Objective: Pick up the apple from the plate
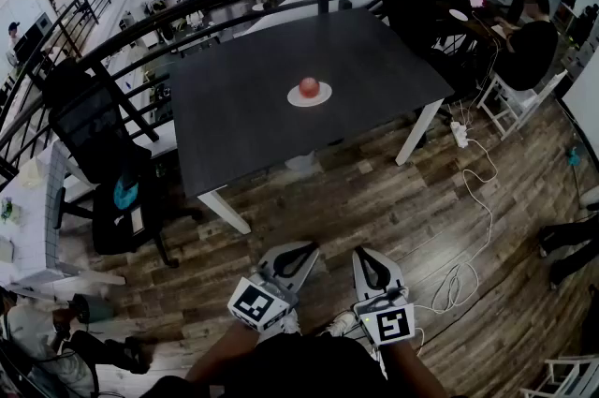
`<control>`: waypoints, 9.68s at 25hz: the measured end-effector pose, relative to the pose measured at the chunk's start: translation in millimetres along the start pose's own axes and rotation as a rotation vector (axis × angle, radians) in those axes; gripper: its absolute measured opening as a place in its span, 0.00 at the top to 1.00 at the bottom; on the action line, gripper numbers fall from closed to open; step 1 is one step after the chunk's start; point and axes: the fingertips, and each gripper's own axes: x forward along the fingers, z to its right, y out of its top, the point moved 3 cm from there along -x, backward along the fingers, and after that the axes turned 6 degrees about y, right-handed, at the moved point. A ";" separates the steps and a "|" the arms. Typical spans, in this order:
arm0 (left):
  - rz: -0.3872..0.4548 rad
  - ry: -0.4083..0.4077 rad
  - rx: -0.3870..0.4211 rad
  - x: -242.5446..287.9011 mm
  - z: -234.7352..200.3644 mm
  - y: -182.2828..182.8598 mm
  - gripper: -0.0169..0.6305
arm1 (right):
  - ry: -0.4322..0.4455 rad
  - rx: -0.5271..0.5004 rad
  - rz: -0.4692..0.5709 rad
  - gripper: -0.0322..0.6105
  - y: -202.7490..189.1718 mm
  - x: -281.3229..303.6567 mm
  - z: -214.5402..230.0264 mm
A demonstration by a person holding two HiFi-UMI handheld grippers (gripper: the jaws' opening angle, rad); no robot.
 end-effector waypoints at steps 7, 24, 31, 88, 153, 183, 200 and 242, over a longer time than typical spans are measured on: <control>0.016 -0.005 0.032 -24.6 -11.2 3.5 0.93 | 0.013 0.009 -0.024 0.91 2.5 16.8 -18.5; 0.074 0.001 0.128 -37.2 -51.5 23.7 0.93 | -0.062 -0.067 0.064 0.91 30.0 51.7 -47.1; 0.047 0.032 0.116 9.9 -67.3 19.7 0.93 | 0.012 -0.038 0.043 0.91 10.6 75.7 2.2; -0.067 0.185 0.001 288.3 -306.8 5.9 0.93 | 0.177 0.139 -0.073 0.91 -69.6 363.4 242.4; -0.185 0.631 -0.071 393.8 -416.1 -28.9 0.93 | 0.518 0.036 -0.181 0.91 -123.4 520.0 360.8; -0.640 0.466 -0.093 456.2 -458.4 -160.5 0.34 | 0.377 0.098 -0.226 0.91 -150.7 508.0 385.8; -0.610 0.463 -0.065 455.0 -459.0 -142.5 0.36 | 0.386 0.067 -0.199 0.91 -146.9 504.5 391.9; -0.085 0.484 0.082 386.2 -426.9 91.3 0.37 | 0.392 -0.081 0.036 0.91 -33.6 537.5 356.0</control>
